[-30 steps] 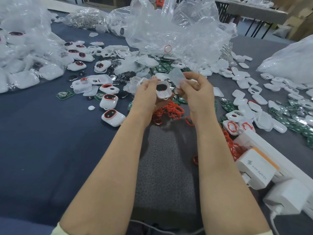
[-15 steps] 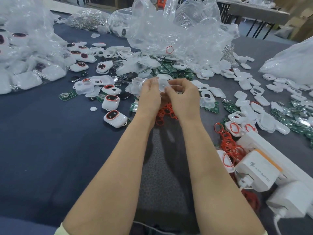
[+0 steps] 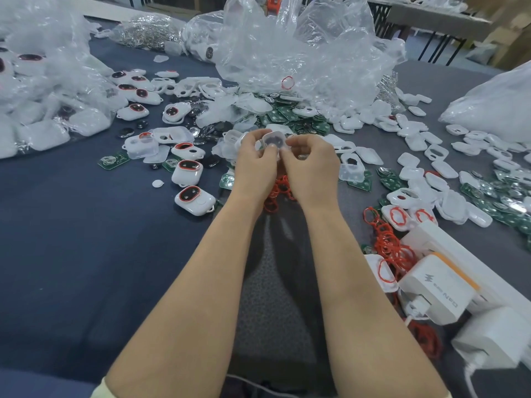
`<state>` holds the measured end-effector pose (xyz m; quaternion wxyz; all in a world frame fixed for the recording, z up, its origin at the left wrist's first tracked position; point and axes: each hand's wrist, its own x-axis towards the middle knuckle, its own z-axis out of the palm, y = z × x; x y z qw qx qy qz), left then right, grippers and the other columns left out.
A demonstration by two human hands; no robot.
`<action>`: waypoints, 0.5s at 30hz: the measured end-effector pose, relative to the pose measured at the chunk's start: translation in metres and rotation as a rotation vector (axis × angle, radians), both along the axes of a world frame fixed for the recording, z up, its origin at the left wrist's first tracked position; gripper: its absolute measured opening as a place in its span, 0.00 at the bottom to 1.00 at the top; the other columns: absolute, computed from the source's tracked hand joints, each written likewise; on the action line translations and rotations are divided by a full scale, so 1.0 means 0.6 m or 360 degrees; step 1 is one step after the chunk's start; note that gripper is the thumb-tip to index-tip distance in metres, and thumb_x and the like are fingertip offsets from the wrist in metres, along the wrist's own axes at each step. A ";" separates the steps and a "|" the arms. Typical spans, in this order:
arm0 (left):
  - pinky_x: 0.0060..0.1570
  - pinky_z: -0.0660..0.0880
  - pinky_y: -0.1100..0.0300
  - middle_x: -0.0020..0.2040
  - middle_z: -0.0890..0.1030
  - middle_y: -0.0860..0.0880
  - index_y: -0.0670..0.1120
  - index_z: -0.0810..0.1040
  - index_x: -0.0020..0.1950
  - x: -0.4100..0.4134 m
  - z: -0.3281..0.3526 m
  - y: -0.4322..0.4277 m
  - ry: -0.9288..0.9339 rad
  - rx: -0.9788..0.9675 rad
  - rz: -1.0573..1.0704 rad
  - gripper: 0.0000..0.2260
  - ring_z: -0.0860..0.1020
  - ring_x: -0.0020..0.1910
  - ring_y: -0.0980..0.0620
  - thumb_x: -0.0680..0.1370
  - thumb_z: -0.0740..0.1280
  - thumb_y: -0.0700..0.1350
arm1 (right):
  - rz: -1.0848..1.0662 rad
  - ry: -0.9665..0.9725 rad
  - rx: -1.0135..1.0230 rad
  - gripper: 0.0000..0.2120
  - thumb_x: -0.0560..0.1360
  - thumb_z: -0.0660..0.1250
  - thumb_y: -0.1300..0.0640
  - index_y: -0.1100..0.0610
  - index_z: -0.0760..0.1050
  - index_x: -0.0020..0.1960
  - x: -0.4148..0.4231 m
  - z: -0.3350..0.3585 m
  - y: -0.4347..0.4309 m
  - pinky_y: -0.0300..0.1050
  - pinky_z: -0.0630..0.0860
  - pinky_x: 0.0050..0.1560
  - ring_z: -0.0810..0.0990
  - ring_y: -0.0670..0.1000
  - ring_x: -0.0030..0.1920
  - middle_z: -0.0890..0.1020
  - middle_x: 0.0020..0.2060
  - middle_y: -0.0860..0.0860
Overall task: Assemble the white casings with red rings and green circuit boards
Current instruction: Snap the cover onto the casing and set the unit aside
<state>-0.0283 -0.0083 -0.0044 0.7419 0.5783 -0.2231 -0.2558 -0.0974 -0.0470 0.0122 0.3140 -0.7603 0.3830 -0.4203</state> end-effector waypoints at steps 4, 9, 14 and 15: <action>0.41 0.77 0.58 0.44 0.79 0.47 0.51 0.71 0.52 0.000 -0.001 0.001 -0.0011 -0.0001 0.0005 0.09 0.78 0.36 0.56 0.80 0.60 0.37 | 0.0005 0.0003 -0.0013 0.07 0.74 0.69 0.58 0.59 0.80 0.50 0.000 -0.001 0.003 0.32 0.69 0.45 0.77 0.45 0.40 0.79 0.39 0.47; 0.52 0.77 0.48 0.48 0.79 0.44 0.49 0.72 0.55 0.001 -0.002 0.003 -0.0087 0.0025 0.0049 0.08 0.78 0.44 0.49 0.81 0.59 0.37 | -0.0001 0.0006 -0.0012 0.10 0.73 0.70 0.58 0.58 0.76 0.52 0.000 -0.002 0.004 0.45 0.72 0.52 0.77 0.53 0.46 0.79 0.42 0.53; 0.60 0.75 0.41 0.60 0.77 0.38 0.46 0.72 0.57 0.000 0.006 0.004 0.0199 -0.0075 -0.0049 0.08 0.78 0.60 0.40 0.82 0.58 0.36 | 0.0039 -0.0195 0.0386 0.04 0.74 0.68 0.59 0.56 0.76 0.48 -0.006 0.000 -0.008 0.45 0.75 0.49 0.78 0.48 0.42 0.80 0.40 0.51; 0.60 0.76 0.43 0.62 0.76 0.37 0.45 0.73 0.58 0.000 0.008 0.004 0.0253 -0.0086 -0.0072 0.08 0.78 0.59 0.41 0.82 0.58 0.37 | 0.0037 -0.0189 0.0398 0.02 0.74 0.68 0.60 0.56 0.77 0.47 -0.006 -0.001 -0.011 0.43 0.75 0.48 0.77 0.47 0.41 0.79 0.39 0.50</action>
